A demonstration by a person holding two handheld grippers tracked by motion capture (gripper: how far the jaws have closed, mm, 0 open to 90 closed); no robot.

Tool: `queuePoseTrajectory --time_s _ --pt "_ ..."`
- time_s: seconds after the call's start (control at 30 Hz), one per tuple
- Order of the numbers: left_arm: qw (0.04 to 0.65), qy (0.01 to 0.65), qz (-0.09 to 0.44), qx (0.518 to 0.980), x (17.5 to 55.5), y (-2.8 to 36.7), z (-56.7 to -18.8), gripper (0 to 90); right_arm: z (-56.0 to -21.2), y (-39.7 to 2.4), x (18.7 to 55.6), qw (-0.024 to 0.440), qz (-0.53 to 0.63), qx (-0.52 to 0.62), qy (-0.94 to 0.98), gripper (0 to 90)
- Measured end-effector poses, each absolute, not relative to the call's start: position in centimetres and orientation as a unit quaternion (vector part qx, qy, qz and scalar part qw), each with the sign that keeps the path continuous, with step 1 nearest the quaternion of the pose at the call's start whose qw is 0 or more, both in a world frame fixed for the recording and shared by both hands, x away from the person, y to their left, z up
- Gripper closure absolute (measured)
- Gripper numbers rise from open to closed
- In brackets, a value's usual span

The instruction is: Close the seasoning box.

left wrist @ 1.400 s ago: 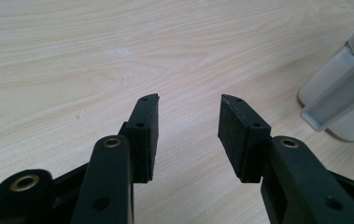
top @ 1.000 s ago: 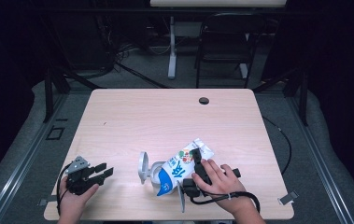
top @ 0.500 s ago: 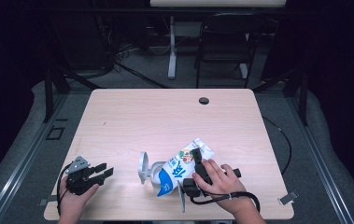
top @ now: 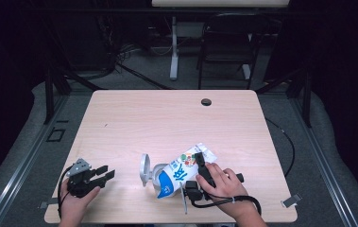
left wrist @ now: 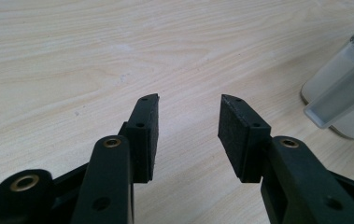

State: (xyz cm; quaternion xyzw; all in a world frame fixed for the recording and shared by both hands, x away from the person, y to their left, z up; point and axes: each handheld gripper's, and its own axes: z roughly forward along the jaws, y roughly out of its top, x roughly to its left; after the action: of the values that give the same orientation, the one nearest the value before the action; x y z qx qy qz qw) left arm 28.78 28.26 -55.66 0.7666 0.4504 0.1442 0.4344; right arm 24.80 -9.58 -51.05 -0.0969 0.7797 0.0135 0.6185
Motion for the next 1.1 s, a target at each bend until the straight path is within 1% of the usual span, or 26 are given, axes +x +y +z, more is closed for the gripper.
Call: queuePoseTrajectory --time_s 0.1,0.63,0.97,1.1 --pt "0.433 0.450 0.143 0.768 28.79 28.25 -55.66 58.5 -50.97 -9.61 24.69 0.612 0.010 -0.085 0.786 75.5" --pt "0.434 0.452 0.147 0.765 28.79 28.27 -55.69 58.5 -51.19 -9.66 24.66 0.580 0.072 -0.031 0.811 77.7" --pt "0.431 0.451 0.145 0.768 28.81 28.29 -55.69 58.3 -51.09 -10.29 24.76 0.542 0.133 0.038 0.829 78.6" --pt "0.431 0.451 0.143 0.768 28.81 28.27 -55.69 58.3 -51.06 -10.35 24.77 0.535 0.141 0.049 0.831 78.8"
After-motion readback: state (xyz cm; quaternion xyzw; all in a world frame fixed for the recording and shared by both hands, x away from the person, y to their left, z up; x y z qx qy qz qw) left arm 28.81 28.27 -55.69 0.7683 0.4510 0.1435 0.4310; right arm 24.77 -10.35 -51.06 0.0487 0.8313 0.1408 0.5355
